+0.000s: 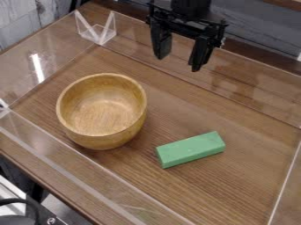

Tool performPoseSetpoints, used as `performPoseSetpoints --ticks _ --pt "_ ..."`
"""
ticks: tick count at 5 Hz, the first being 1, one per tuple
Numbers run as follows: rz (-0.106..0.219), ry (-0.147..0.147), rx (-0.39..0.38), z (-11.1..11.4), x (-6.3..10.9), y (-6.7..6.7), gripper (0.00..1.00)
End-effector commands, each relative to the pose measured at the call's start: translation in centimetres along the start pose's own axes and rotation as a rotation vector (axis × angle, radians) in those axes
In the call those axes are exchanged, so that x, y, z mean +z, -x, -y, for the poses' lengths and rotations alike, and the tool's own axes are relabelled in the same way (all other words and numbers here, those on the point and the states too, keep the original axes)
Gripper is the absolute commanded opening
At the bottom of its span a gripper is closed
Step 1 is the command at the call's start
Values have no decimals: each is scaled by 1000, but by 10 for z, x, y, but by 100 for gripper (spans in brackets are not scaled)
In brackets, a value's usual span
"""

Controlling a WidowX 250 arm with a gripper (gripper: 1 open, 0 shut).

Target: Put the green block in the brown bowl

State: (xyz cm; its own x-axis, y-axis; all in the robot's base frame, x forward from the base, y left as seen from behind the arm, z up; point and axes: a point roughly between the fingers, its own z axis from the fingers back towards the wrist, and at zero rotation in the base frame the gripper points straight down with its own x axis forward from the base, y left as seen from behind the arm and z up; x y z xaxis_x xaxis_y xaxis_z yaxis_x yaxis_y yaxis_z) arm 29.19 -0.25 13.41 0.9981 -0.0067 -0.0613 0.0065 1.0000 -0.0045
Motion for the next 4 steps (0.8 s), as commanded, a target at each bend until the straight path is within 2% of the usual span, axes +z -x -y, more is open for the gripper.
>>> performPoseSetpoints --ticks 1,2,3,4 --pt "-53 -9 -249 14 -22 15 100" --pt "-133 -14 -498 47 -65 39 100" --pt "-121 -57 -745 88 -96 61 100" --pt "-80 -69 -766 69 -91 65 100"
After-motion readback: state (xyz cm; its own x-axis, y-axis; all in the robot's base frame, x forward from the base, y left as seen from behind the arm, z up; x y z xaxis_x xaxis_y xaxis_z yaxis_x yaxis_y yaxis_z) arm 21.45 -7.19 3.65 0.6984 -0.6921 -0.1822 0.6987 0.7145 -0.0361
